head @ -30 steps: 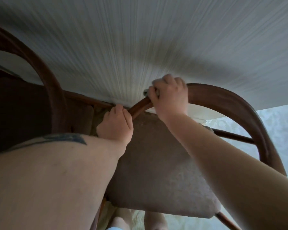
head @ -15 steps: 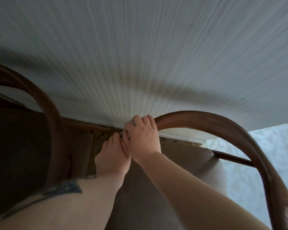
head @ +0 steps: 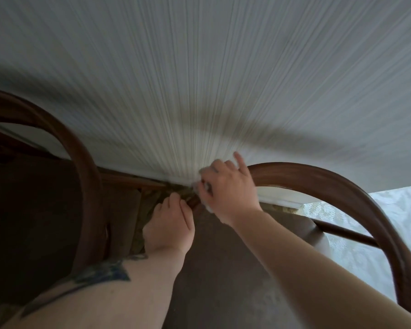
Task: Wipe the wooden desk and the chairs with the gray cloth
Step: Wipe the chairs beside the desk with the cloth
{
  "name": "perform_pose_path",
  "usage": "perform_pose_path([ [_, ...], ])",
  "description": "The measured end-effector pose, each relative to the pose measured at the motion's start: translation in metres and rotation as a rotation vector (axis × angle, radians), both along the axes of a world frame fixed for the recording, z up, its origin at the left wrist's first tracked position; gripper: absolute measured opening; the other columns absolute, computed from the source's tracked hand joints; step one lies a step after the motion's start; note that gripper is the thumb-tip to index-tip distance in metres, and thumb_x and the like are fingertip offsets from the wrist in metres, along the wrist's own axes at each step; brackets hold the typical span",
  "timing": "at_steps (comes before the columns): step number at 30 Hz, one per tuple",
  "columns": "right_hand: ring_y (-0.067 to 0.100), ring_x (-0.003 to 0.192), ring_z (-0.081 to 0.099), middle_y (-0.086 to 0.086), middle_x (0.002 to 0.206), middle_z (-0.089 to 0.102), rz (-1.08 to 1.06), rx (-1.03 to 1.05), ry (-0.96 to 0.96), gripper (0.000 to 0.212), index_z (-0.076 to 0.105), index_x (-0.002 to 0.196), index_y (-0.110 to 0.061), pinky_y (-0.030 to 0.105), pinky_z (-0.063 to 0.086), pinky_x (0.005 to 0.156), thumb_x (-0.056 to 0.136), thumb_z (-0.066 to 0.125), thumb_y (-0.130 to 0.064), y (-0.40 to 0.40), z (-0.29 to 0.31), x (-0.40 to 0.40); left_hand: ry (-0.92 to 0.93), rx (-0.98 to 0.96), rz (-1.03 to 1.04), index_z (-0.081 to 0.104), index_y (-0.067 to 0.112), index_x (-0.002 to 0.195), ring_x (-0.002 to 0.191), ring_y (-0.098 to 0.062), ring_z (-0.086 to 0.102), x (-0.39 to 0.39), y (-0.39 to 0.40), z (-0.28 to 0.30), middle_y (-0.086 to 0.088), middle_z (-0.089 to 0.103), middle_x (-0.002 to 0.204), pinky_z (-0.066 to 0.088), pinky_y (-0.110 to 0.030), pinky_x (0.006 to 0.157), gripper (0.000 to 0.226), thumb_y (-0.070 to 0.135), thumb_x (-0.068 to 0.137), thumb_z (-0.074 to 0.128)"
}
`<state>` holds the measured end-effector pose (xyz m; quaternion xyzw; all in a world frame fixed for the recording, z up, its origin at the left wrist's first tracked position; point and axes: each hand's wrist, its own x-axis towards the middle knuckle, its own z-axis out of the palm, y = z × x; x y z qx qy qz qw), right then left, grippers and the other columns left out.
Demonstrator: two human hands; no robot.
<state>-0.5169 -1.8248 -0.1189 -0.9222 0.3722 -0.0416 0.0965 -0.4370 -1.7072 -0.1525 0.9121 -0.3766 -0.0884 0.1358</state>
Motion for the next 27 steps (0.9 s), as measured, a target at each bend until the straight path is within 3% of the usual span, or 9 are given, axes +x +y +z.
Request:
perform_pose_path([
  [3, 0.023, 0.091, 0.059, -0.001, 0.091, 0.061, -0.381, -0.044, -0.134, 0.018, 0.070, 0.094, -0.021, 0.049, 0.016, 0.117, 0.089, 0.057, -0.032, -0.007, 0.000, -0.004, -0.051, -0.027, -0.009, 0.055, 0.013, 0.080, 0.061, -0.025, 0.056, -0.001, 0.001, -0.003, -0.002, 0.054, 0.067, 0.026, -0.024, 0.046, 0.033, 0.027, 0.093, 0.028],
  [4, 0.024, 0.091, 0.058, 0.000, 0.092, 0.060, -0.395, -0.036, -0.150, 0.017, 0.070, 0.094, -0.019, 0.049, 0.019, 0.117, 0.088, 0.058, -0.030, -0.001, 0.000, -0.001, -0.066, -0.037, -0.014, 0.055, 0.013, 0.079, 0.059, -0.025, 0.056, 0.000, 0.000, -0.004, -0.002, 0.054, 0.066, 0.026, -0.024, 0.045, 0.033, 0.027, 0.092, 0.029],
  [9, 0.021, 0.092, 0.060, -0.003, 0.095, 0.062, 0.050, 0.037, -0.097, 0.025, 0.071, 0.097, -0.024, 0.047, 0.023, 0.116, 0.090, 0.051, -0.037, 0.017, -0.003, 0.002, -0.057, -0.080, -0.002, 0.056, 0.015, 0.078, 0.058, -0.024, 0.059, -0.001, 0.000, -0.004, -0.001, 0.057, 0.067, 0.038, -0.027, 0.038, 0.033, 0.030, 0.090, 0.029],
  [14, 0.026, 0.093, 0.060, 0.002, 0.095, 0.063, -0.420, -0.046, -0.143, 0.015, 0.072, 0.097, -0.020, 0.050, 0.017, 0.117, 0.089, 0.061, -0.028, -0.012, 0.000, -0.005, -0.133, -0.130, -0.021, 0.060, 0.012, 0.078, 0.057, -0.022, 0.057, 0.000, -0.001, -0.007, -0.001, 0.056, 0.064, 0.036, -0.026, 0.037, 0.032, 0.026, 0.089, 0.033],
  [20, 0.020, 0.095, 0.059, -0.004, 0.098, 0.060, 0.014, 0.063, -0.053, 0.021, 0.070, 0.098, -0.025, 0.045, 0.022, 0.116, 0.090, 0.054, -0.036, 0.019, -0.003, 0.004, -0.187, -0.112, 0.001, 0.055, 0.019, 0.070, 0.053, -0.017, 0.057, 0.001, -0.001, -0.008, 0.005, 0.054, 0.059, 0.038, -0.026, 0.037, 0.027, 0.029, 0.086, 0.036],
  [22, 0.019, 0.089, 0.061, -0.004, 0.093, 0.063, -0.025, -0.005, -0.029, 0.018, 0.071, 0.096, -0.025, 0.047, 0.020, 0.116, 0.089, 0.057, -0.036, 0.007, -0.002, 0.003, -0.208, -0.133, -0.002, 0.059, 0.017, 0.072, 0.054, -0.018, 0.057, 0.001, -0.002, -0.009, 0.003, 0.056, 0.061, 0.038, -0.026, 0.037, 0.029, 0.028, 0.086, 0.036],
  [25, 0.026, 0.089, 0.062, 0.003, 0.093, 0.064, -0.283, -0.013, -0.070, 0.013, 0.072, 0.095, -0.020, 0.051, 0.020, 0.115, 0.088, 0.063, -0.027, -0.003, 0.003, 0.003, -0.217, -0.135, -0.011, 0.061, 0.015, 0.075, 0.056, -0.019, 0.057, 0.000, -0.001, -0.010, 0.002, 0.057, 0.062, 0.037, -0.025, 0.038, 0.029, 0.026, 0.087, 0.037],
  [27, 0.027, 0.093, 0.060, 0.003, 0.095, 0.063, -0.250, 0.010, -0.020, 0.017, 0.071, 0.097, -0.018, 0.051, 0.025, 0.113, 0.091, 0.058, -0.027, 0.012, 0.005, 0.009, -0.183, -0.113, -0.025, 0.059, 0.019, 0.073, 0.055, -0.016, 0.057, 0.001, -0.001, -0.009, 0.005, 0.056, 0.062, 0.035, -0.023, 0.038, 0.026, 0.028, 0.085, 0.038],
])
